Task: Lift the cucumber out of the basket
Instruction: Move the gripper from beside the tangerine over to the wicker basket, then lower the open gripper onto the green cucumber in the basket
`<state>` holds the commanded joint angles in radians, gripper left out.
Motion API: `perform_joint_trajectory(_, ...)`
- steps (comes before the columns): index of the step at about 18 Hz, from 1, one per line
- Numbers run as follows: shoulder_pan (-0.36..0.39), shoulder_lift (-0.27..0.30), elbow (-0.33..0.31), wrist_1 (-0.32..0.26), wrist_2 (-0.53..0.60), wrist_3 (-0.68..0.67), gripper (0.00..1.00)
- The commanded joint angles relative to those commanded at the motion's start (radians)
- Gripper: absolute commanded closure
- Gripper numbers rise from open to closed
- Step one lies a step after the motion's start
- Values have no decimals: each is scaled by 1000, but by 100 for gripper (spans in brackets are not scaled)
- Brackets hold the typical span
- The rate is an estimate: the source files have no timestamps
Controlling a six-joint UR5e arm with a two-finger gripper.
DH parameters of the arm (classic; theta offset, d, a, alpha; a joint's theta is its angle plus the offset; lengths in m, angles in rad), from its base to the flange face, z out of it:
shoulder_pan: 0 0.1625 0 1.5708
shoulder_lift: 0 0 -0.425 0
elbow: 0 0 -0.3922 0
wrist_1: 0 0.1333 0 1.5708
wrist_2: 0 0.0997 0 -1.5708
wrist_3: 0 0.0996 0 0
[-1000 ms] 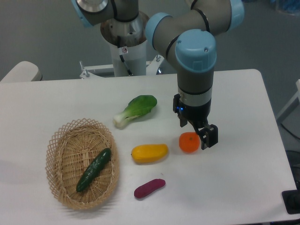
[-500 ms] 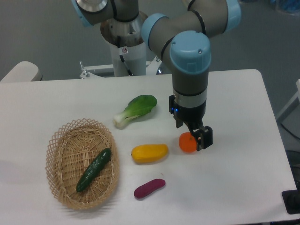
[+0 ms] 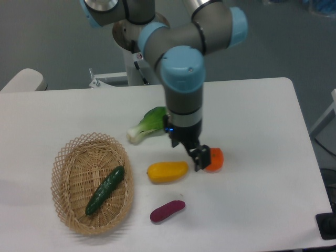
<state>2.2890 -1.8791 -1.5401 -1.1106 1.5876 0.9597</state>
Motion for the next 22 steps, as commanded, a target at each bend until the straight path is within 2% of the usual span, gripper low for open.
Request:
perform_joint_trajectory(2,-52,-8,-8,8,2,-166,0)
perform_joint_trajectory(5,-101,-20,-23,9,2,-268,0)
perform_joint_trajectory(10,-167,-51,-77,23,0,-285,0)
perform_joint_trajectory(13,-198,-86,-83,28,-1,-288,0)
perform_joint_trajectory(18,-224,-127,-101,80,2,-300,0)
perform_joint_trajectory(22,-249,-176,-89,138,3,-337,0)
